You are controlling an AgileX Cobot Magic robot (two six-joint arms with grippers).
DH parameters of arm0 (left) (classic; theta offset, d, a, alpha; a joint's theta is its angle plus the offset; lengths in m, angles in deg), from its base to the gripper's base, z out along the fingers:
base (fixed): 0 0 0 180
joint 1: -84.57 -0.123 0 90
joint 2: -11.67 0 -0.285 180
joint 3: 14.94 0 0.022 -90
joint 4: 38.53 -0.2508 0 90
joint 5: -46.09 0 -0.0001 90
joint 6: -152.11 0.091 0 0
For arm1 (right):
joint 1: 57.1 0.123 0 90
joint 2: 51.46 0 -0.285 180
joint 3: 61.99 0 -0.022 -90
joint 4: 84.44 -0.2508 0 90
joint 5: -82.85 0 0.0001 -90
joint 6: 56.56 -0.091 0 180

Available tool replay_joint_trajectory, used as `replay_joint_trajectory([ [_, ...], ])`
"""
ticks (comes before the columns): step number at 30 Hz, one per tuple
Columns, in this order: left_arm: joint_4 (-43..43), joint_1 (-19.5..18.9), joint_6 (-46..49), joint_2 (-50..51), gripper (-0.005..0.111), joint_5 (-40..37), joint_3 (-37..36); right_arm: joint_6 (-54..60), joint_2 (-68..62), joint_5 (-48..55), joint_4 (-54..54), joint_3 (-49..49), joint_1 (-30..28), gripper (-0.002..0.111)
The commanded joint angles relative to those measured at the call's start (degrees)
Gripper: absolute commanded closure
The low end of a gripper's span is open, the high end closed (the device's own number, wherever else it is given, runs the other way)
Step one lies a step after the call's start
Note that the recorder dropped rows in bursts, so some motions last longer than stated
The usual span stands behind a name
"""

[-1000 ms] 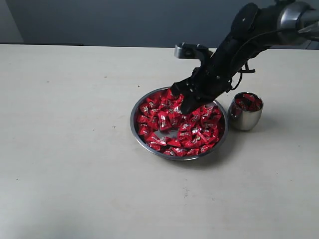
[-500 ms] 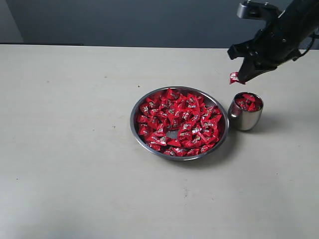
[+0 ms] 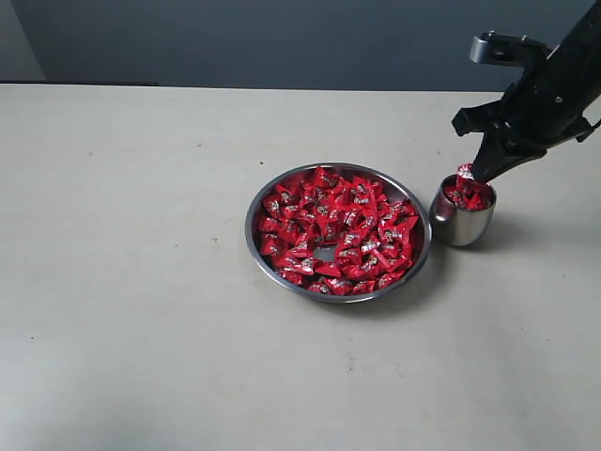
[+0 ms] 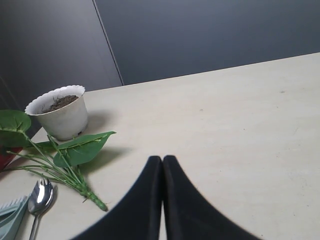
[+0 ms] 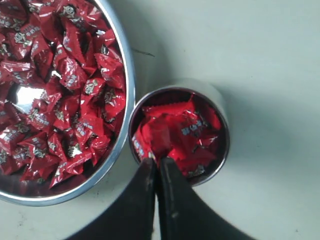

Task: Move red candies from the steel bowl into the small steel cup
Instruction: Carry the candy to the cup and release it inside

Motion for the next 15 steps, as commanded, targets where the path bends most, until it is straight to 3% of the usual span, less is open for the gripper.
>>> replay_joint_trajectory([
  [1, -0.3, 0.2, -0.2, -0.2, 0.106, 0.8, -0.1, 0.8, -0.5, -0.3, 0.1, 0.3, -0.1, 0.106],
  [9, -0.3, 0.2, -0.2, -0.2, 0.106, 0.8, -0.1, 0.9, -0.6, -1.6, 0.4, 0.3, -0.1, 0.106],
  [15, -0.3, 0.2, -0.2, -0.2, 0.106, 0.8, -0.1, 0.9, -0.6, -1.6, 0.5, 0.3, -0.1, 0.078],
])
